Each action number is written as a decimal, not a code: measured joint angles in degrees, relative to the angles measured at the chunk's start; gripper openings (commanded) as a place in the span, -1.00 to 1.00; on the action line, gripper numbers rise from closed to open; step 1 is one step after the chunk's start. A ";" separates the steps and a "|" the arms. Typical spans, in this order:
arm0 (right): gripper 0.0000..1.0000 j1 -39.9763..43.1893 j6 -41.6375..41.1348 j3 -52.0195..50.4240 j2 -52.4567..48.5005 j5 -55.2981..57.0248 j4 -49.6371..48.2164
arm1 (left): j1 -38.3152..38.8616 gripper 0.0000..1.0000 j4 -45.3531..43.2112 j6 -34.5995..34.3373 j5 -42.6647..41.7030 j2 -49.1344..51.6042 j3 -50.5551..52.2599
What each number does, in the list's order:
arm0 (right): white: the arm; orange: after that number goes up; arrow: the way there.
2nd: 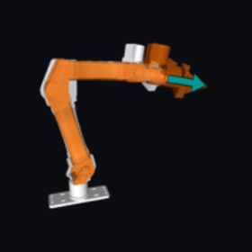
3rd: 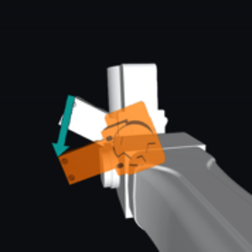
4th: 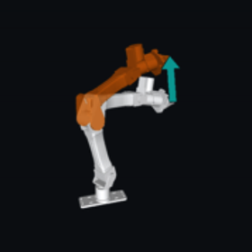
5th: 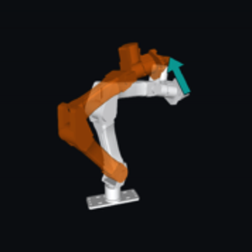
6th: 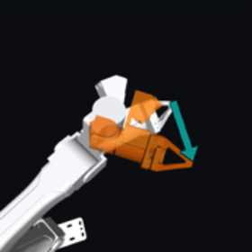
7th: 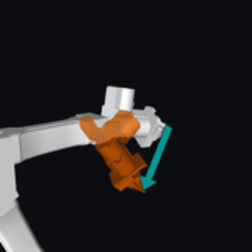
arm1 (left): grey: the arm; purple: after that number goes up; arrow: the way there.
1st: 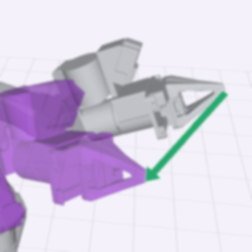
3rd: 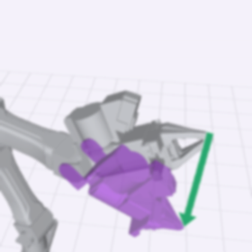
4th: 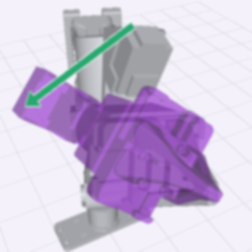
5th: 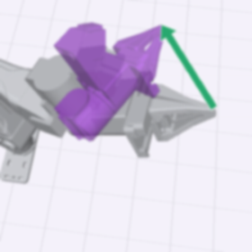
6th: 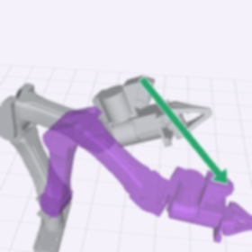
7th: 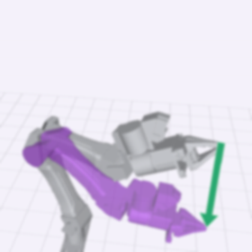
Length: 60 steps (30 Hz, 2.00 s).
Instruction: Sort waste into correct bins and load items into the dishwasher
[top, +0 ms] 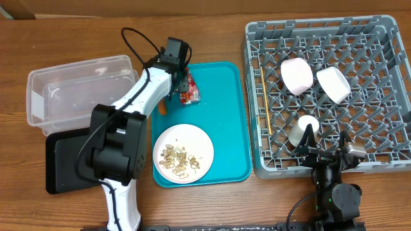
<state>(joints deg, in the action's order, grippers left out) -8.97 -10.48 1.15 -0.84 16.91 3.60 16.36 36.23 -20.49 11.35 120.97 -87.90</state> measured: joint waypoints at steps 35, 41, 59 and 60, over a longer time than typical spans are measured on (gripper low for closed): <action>1.00 0.00 0.00 0.00 0.00 0.00 0.00 | -15.06 0.89 33.66 -7.80 -0.31 -11.65 -20.59; 1.00 0.00 0.00 0.00 0.00 0.02 -0.02 | -7.52 0.99 29.20 -5.53 -4.44 -11.04 -21.31; 1.00 0.00 0.00 0.00 0.00 0.00 0.00 | 7.13 -0.92 24.30 -1.88 -1.51 11.89 -20.72; 1.00 0.00 0.02 0.00 0.00 0.00 -0.02 | 7.13 -0.92 24.65 -1.84 -1.46 11.89 -20.74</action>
<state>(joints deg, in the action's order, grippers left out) -8.97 -10.46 1.15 -0.84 16.91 3.57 23.49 60.88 -22.33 9.89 132.86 -108.64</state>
